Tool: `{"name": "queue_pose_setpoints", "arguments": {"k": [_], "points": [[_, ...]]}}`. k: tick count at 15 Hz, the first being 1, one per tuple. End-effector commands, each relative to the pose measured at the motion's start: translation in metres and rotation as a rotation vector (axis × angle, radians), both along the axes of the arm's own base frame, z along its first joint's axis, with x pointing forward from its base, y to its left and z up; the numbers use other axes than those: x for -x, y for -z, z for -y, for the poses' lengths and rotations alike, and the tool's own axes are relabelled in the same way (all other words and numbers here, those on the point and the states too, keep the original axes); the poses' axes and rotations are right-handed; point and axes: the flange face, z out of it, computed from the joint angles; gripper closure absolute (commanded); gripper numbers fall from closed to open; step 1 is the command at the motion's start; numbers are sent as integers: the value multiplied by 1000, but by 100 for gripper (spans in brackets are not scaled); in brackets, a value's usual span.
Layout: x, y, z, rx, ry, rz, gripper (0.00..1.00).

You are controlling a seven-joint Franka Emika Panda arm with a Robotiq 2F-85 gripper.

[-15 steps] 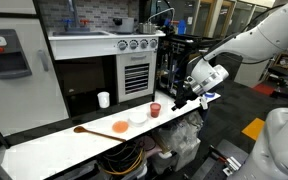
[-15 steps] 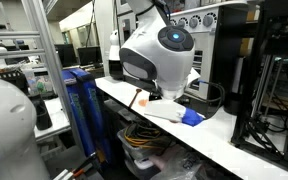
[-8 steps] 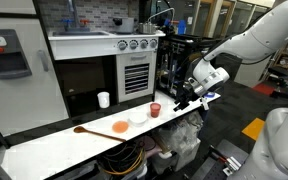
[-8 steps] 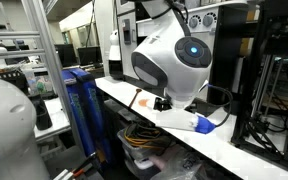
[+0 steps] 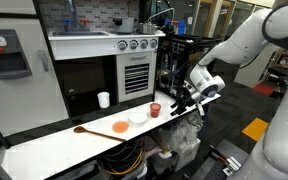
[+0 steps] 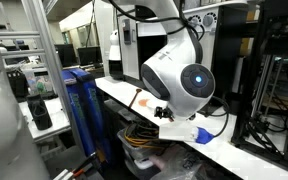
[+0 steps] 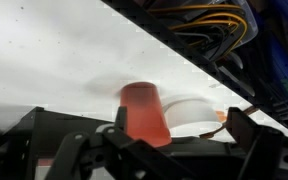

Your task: Pick the pink cup and pour the beans into the bowl

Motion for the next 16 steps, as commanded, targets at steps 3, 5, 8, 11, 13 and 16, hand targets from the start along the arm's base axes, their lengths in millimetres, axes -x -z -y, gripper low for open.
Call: {"name": "queue_pose_setpoints", "arguments": {"k": [3, 5, 8, 11, 13, 16], "points": [[-23, 31, 12, -1, -20, 18, 0], [-28, 37, 16, 3, -20, 18, 0], [-37, 41, 19, 0, -15, 25, 0], [-47, 41, 20, -10, -14, 42, 0], [-55, 40, 18, -19, -18, 56, 0], [-65, 38, 10, -31, -36, 73, 0]]}}
